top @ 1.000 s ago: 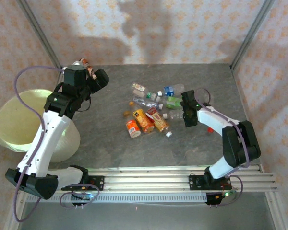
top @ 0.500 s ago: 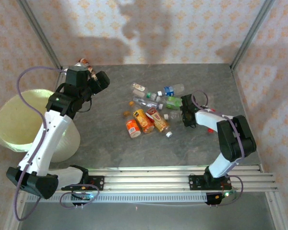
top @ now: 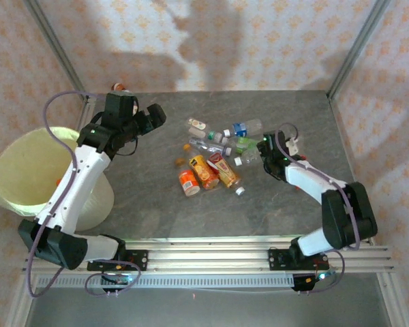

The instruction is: Put the plastic bottles in the bin

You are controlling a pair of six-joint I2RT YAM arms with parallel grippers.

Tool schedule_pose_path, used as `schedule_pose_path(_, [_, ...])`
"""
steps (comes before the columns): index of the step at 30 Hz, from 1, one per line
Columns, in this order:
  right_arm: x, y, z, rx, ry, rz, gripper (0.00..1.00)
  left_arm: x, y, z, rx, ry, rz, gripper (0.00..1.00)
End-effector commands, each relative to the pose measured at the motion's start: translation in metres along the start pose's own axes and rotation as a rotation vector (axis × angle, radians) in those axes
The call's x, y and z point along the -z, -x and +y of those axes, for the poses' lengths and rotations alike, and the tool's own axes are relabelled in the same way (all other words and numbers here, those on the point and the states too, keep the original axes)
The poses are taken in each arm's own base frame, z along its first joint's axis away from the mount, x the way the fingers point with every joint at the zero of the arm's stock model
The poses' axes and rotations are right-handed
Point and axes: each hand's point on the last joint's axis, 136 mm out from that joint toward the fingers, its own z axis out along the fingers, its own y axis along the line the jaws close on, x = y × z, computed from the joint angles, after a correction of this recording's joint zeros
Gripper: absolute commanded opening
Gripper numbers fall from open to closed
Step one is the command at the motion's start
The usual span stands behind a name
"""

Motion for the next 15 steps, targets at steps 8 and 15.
schedule_pose_path(8, [0.064, 0.005, 0.093, 0.292, 0.377, 0.010, 0.48, 0.004, -0.015, -0.070, -0.165, -0.214, -0.004, 1.00])
schedule_pose_path(15, [0.102, -0.019, 0.144, 0.326, 0.609, 0.085, 0.49, 0.006, -0.066, -0.139, -0.369, -0.601, 0.127, 1.00])
